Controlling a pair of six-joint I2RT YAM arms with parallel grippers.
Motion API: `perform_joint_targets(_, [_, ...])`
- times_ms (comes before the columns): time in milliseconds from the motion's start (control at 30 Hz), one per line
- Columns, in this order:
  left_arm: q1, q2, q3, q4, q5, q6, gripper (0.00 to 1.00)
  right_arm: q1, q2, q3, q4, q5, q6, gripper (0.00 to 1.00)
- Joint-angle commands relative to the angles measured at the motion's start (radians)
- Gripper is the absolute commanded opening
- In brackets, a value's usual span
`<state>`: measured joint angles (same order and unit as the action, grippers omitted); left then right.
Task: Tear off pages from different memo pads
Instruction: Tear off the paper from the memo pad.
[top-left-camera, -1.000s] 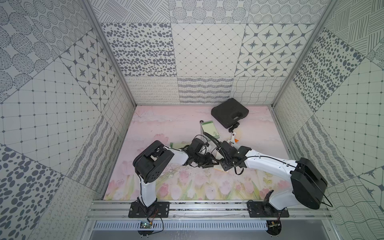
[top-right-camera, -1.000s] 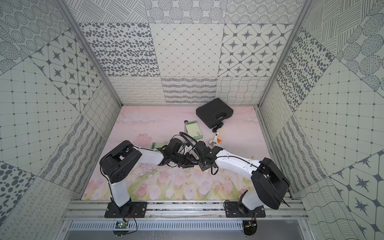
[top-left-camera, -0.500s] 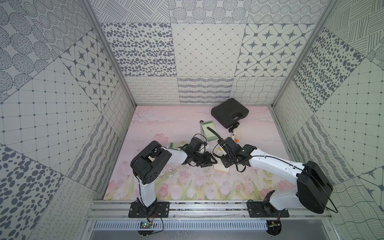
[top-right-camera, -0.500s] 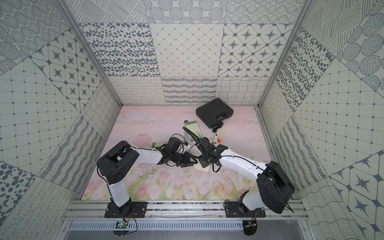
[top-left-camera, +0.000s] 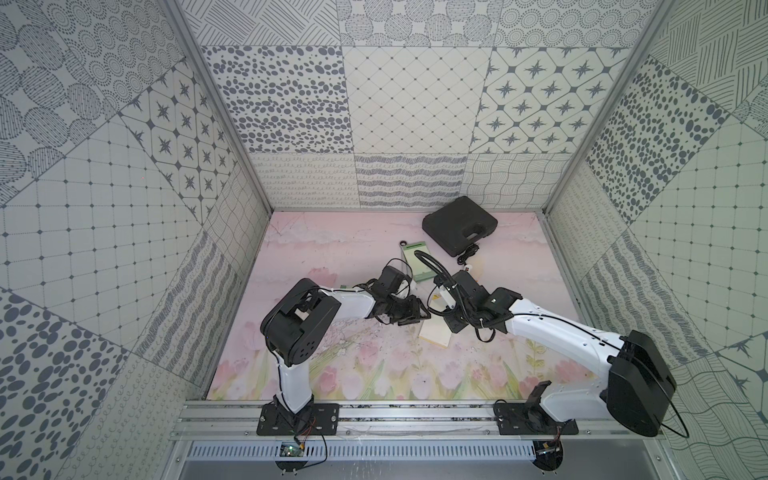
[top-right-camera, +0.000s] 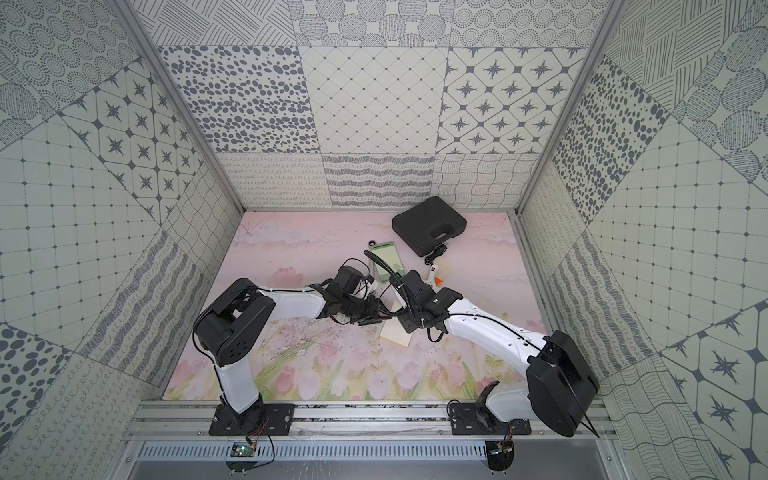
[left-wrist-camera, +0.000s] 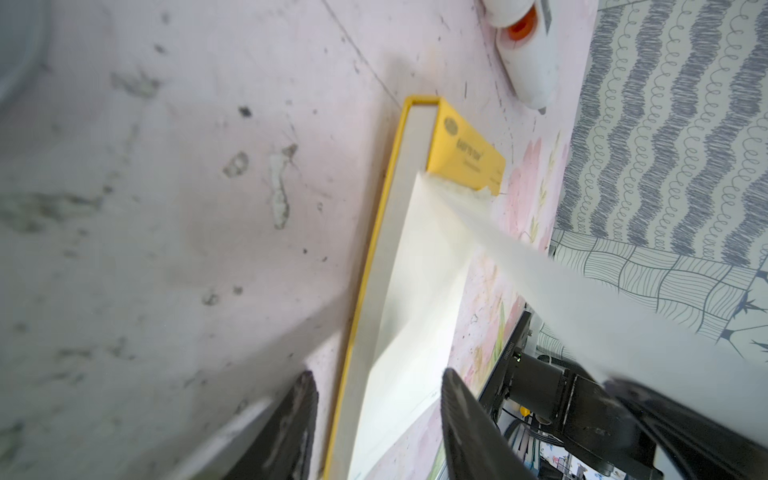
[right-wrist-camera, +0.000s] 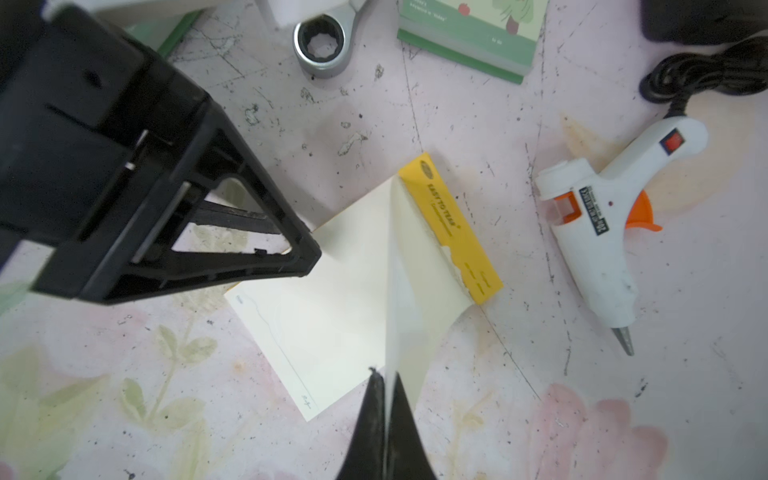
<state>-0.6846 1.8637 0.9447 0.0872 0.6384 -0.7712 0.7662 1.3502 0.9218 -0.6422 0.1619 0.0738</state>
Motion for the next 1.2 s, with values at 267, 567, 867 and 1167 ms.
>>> perform_joint_targets(267, [0.045, -0.045, 0.067, -0.130, -0.028, 0.163, 0.52, -0.018, -0.076, 0.145, 0.016, -0.110, -0.302, 0.00])
perform_joint_targets(567, [0.045, -0.059, -0.031, 0.042, 0.030, 0.073, 0.43, -0.022, -0.062, 0.176, 0.009, -0.141, -0.322, 0.00])
perform_joint_targets(867, [0.042, -0.092, -0.153, 0.304, 0.090, -0.065, 0.26, -0.055, -0.065, 0.149, 0.013, -0.155, -0.260, 0.00])
perform_joint_targets(1167, [0.027, -0.090, -0.179, 0.436, 0.104, -0.126, 0.09, -0.087, -0.097, 0.094, 0.027, -0.211, -0.182, 0.00])
